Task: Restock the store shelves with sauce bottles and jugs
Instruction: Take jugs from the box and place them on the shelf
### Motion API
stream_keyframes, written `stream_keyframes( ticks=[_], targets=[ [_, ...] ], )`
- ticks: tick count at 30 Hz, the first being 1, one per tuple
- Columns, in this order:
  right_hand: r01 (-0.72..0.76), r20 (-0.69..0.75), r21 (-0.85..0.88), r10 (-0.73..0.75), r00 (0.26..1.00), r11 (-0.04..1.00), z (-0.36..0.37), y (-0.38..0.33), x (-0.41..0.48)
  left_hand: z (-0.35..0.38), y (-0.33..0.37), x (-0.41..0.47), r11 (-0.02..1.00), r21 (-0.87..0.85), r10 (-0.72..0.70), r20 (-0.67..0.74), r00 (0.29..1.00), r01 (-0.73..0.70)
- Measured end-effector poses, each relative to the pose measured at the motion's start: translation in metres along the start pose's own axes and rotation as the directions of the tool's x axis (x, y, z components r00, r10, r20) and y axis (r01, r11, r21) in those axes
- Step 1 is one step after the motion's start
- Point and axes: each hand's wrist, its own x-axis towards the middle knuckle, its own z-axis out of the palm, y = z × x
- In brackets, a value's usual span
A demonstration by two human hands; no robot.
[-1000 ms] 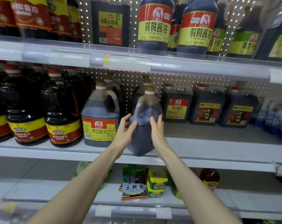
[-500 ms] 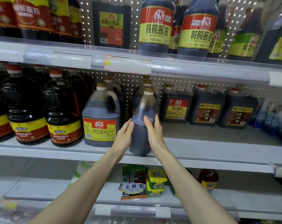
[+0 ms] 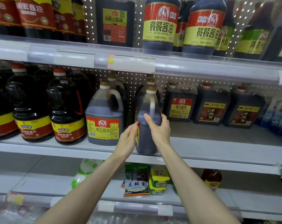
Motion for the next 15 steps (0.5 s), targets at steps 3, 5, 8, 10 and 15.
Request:
stream_keyframes(
  ticks=[3,5,8,10,15],
  targets=[
    [0.025,-0.013,-0.050,-0.026,1.000,0.998,-0.005,0.006,0.003,-0.001,0.006,0.006,1.000,0.005,0.002,-0.034,0.999,-0.002],
    [0.031,-0.003,-0.049,-0.031,1.000,0.998,-0.009,0.010,0.007,0.000,0.008,0.012,1.000,0.010,0.013,-0.040,0.999,-0.013],
    [0.013,0.047,-0.014,-0.012,0.999,1.000,-0.015,0.012,0.015,0.000,0.009,0.028,1.000,0.008,-0.002,-0.024,1.000,0.002],
    [-0.004,0.096,0.001,0.003,0.995,1.000,-0.020,0.013,0.021,0.001,0.012,0.037,1.000,0.024,-0.004,-0.014,1.000,0.004],
    [-0.065,0.221,0.046,0.053,0.974,0.997,-0.029,0.015,0.035,0.002,0.018,0.059,1.000,-0.017,-0.004,0.034,0.999,0.005]
  ],
)
